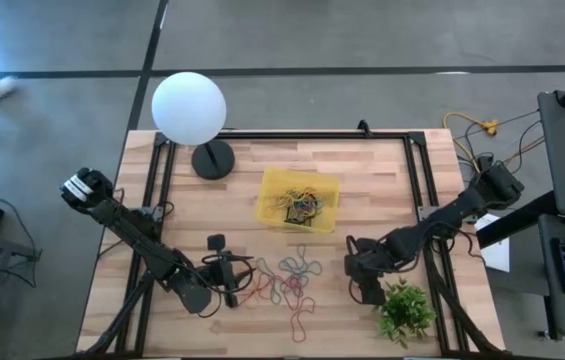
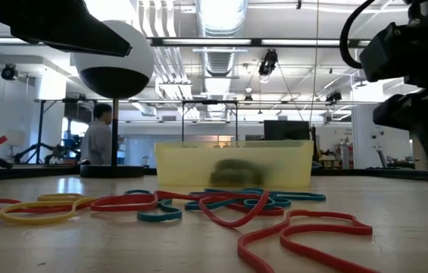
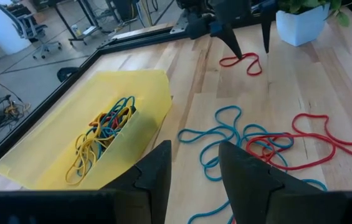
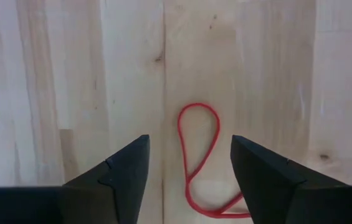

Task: Pick and place rubber bands into bin
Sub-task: Put the red rubber band into the yellow bin

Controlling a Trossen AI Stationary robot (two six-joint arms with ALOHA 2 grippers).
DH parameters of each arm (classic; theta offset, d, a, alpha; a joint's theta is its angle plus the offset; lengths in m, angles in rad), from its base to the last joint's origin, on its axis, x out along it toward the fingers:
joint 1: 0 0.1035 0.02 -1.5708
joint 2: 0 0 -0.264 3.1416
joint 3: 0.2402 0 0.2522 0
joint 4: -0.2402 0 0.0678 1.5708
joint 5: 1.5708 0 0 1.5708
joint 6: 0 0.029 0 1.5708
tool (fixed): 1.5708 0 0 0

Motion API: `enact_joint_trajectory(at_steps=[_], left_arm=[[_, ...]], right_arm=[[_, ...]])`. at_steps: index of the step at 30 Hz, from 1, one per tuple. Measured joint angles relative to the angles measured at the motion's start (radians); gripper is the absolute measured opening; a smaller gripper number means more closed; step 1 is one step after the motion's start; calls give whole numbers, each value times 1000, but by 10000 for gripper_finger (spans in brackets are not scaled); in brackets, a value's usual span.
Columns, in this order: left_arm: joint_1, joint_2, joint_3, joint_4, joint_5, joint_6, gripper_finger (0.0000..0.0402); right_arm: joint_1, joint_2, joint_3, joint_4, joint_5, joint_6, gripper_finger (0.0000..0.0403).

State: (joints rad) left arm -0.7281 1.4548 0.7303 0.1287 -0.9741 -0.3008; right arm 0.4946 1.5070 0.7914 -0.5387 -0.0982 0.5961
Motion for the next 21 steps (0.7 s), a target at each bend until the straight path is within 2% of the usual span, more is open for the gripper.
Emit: enact_joint_trajectory(at_steps=[10,21], left_arm=[[2,0,0,3,0,0,118],[2,0,0,30,0,19,118]], right_arm=[[33,1,-2,5,76,-26,221],[38,127,5,57,22,-73,221]])
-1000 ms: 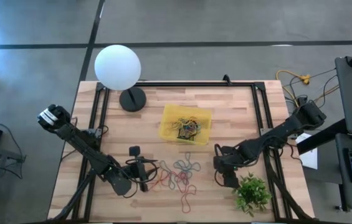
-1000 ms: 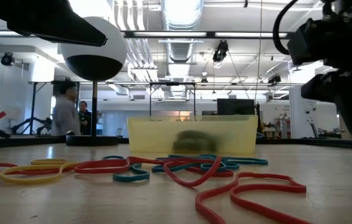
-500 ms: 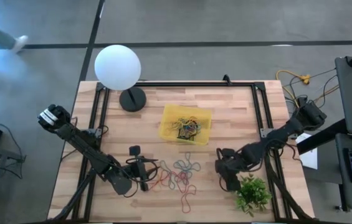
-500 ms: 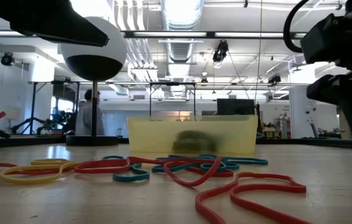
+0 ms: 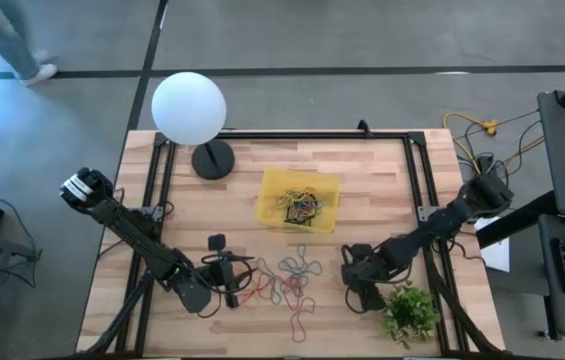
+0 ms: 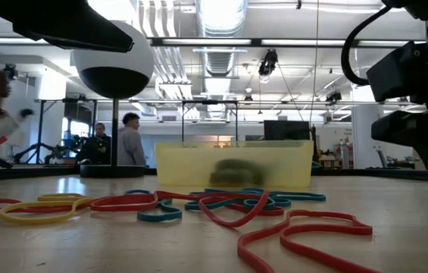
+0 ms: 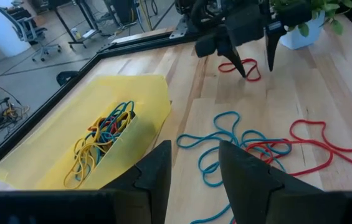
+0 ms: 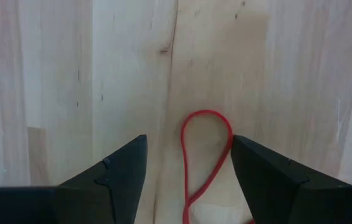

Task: Pick and place rubber bands into bin
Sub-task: Put the red rubber band into the yellow bin

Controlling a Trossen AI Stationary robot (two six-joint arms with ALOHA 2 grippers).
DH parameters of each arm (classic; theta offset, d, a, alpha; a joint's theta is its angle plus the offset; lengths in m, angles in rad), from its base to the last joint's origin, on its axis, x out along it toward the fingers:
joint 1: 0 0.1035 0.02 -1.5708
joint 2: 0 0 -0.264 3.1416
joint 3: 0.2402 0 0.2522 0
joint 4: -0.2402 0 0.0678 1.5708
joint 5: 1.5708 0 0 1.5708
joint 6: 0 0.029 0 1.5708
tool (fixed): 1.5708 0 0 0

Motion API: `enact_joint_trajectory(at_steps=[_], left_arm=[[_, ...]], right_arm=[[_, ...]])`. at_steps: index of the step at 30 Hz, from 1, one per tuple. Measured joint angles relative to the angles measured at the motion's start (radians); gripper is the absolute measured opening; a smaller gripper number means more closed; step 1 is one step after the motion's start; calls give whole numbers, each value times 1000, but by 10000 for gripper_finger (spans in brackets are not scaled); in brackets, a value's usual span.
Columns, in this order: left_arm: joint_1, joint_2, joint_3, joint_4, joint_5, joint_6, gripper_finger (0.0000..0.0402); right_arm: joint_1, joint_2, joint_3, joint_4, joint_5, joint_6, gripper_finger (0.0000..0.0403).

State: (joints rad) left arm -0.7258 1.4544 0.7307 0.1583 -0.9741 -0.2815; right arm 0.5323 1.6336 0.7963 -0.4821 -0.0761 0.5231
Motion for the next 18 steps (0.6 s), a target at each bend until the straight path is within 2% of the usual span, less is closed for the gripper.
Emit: enact_joint_trajectory(at_steps=[18], left_arm=[[5,0,0,11,0,1,118]], right_arm=[[0,57,26,-39,82,8,219]])
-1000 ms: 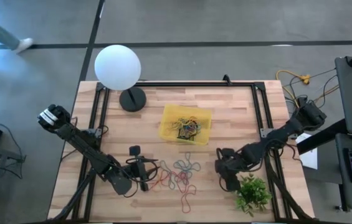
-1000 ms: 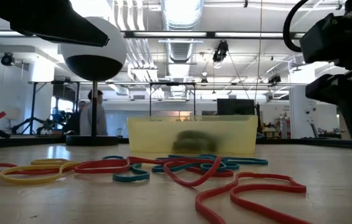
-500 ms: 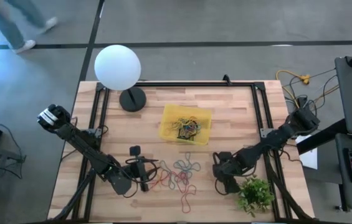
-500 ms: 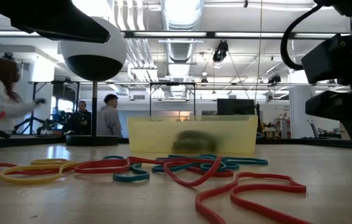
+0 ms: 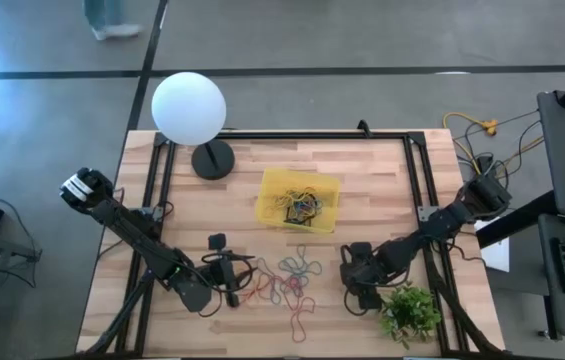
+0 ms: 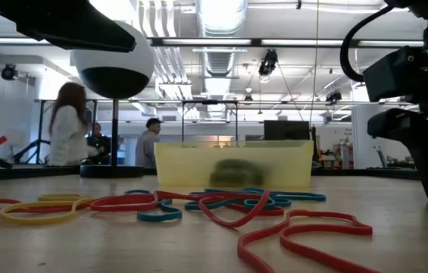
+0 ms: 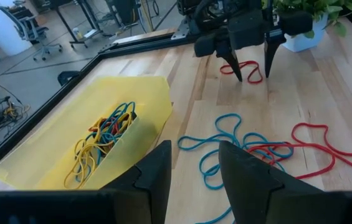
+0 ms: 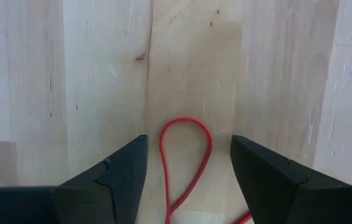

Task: Pick and place rubber bands into bin
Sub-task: Put the red rubber band into the yellow bin

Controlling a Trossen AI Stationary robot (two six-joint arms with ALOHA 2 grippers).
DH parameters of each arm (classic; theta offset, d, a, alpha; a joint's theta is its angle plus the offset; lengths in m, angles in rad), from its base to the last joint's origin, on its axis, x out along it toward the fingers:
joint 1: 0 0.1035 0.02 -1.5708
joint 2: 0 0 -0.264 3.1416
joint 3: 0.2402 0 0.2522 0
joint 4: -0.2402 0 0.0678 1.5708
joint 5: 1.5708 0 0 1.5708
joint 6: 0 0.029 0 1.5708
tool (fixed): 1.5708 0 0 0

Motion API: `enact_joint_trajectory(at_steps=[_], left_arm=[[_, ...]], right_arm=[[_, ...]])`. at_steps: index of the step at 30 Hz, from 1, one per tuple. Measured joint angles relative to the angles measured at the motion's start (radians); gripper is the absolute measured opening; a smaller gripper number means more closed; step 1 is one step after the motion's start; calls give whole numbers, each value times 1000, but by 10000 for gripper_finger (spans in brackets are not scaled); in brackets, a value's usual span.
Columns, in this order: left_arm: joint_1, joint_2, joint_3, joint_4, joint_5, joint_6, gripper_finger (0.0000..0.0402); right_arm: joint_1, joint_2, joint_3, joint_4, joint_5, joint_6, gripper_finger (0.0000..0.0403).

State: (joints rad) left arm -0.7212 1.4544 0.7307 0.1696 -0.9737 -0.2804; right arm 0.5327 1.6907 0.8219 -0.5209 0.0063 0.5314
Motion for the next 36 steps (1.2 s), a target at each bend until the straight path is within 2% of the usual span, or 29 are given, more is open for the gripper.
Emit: enact_joint_trajectory(at_steps=[12,21,29,34,36], left_arm=[[2,0,0,4,0,0,118],[2,0,-1,6,0,0,118],[2,0,-1,6,0,0,118],[2,0,0,6,0,0,118],[2,0,0,6,0,0,118]], right_arm=[[2,9,0,4,65,46,219],[0,11,-2,11,183,74,219],[-4,10,0,-96,251,94,219],[-6,1,1,-103,268,99,219],[-7,-6,-2,-134,331,118,219]])
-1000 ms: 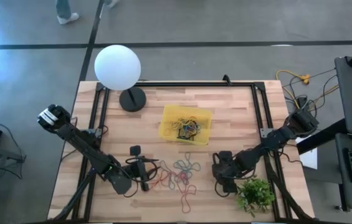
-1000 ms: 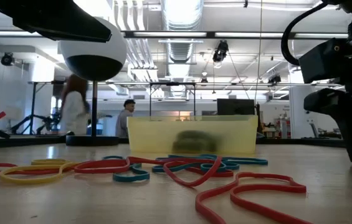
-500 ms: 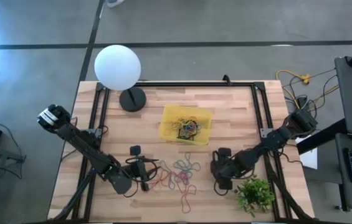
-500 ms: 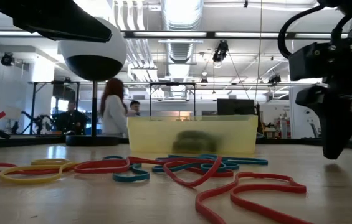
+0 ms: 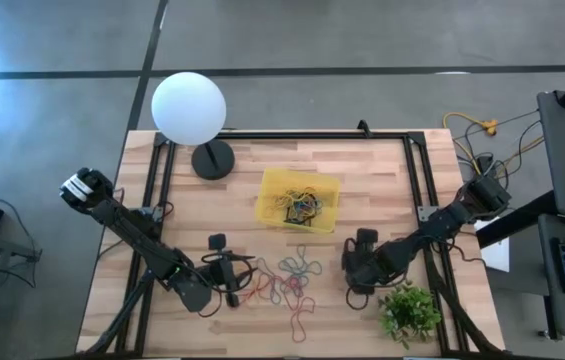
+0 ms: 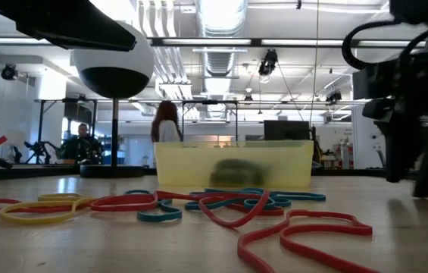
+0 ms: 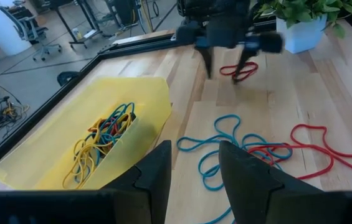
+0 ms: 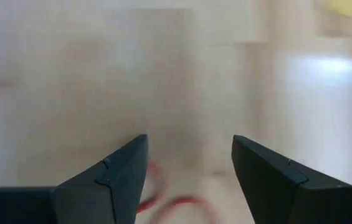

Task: Pick and place rubber bands into bin
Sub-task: Put the red rubber band into the yellow bin

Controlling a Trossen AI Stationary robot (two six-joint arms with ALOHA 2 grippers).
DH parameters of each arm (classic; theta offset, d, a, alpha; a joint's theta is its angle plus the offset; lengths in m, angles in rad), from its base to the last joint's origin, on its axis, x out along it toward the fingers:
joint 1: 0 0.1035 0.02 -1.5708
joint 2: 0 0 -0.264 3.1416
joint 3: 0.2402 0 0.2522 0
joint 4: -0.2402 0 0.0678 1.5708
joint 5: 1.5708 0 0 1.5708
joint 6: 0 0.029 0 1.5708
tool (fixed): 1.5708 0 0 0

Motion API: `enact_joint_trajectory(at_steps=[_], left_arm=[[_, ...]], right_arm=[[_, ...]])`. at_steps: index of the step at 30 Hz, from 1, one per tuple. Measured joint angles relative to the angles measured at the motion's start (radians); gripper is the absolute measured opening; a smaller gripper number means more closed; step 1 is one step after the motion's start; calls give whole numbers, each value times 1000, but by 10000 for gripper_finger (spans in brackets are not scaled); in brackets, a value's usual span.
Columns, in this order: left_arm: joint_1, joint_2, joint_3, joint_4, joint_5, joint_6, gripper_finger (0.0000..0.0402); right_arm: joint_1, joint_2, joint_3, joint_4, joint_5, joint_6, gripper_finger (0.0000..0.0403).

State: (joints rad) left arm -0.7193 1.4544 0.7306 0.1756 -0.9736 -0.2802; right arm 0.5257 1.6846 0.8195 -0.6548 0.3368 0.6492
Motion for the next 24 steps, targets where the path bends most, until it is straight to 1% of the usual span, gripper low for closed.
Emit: enact_joint_trajectory(at_steps=[3,6,10,15,19,24], left_arm=[[0,0,1,1,0,0,118],[0,0,1,4,0,0,118],[0,0,2,6,0,0,118],[0,0,0,5,0,0,118],[0,0,0,3,0,0,118],[0,0,0,1,0,0,118]], right_arm=[[-18,-10,-5,-61,78,40,219],[-37,-12,-5,-100,82,54,219],[-48,-14,7,-110,66,30,219],[-50,-36,63,-169,-1,-56,219],[-50,-59,108,-222,-57,-90,219],[-50,-83,136,-221,-158,-122,219]])
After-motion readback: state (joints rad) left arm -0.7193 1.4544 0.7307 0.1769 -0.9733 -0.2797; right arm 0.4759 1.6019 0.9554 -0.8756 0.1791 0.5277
